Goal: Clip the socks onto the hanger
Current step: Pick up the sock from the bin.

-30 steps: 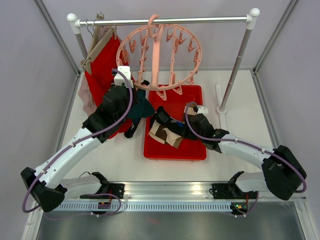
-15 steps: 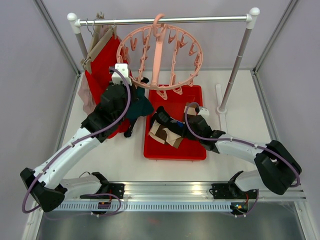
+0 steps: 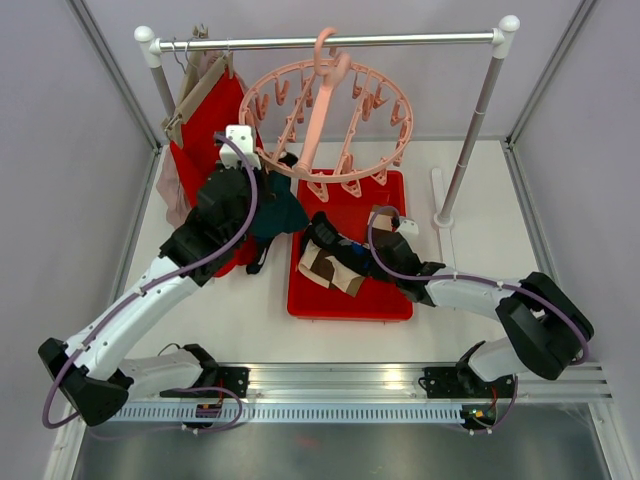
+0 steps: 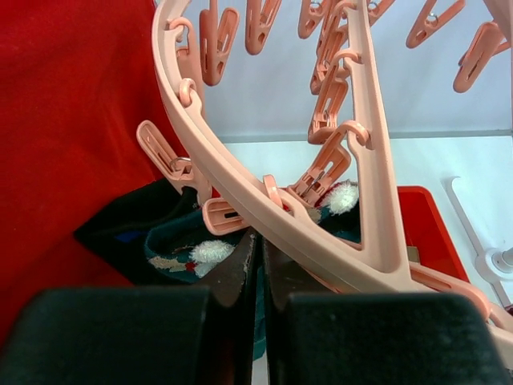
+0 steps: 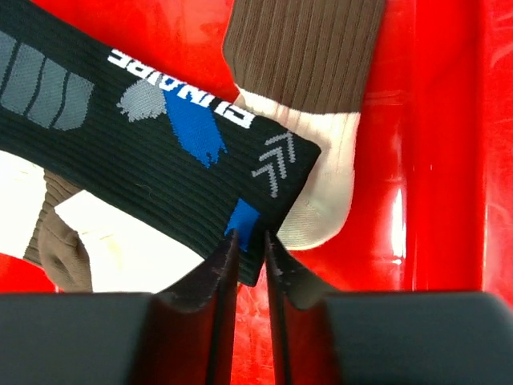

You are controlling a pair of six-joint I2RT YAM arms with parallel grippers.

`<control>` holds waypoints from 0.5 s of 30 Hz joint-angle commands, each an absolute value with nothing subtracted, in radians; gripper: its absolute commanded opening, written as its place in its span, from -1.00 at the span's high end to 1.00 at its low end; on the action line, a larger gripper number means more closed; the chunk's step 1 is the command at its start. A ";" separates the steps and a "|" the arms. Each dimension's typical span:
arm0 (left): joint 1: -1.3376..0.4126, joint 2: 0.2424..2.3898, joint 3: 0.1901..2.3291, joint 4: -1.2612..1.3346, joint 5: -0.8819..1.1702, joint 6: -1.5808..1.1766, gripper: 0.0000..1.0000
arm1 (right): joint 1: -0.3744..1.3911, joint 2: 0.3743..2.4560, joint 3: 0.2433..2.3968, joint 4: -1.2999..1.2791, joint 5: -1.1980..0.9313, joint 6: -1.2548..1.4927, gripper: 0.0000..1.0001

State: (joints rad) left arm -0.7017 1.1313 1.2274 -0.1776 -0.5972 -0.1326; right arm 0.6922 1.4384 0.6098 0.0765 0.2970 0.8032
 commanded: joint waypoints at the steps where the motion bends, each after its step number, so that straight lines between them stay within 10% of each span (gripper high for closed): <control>1: -0.693 1.083 1.224 -0.097 -0.577 -0.126 0.84 | 0.696 1.439 0.606 0.140 0.324 0.816 0.69; 15: -0.695 1.026 1.175 -0.117 -0.457 -0.158 0.78 | 0.729 1.168 0.630 0.084 0.362 0.632 0.99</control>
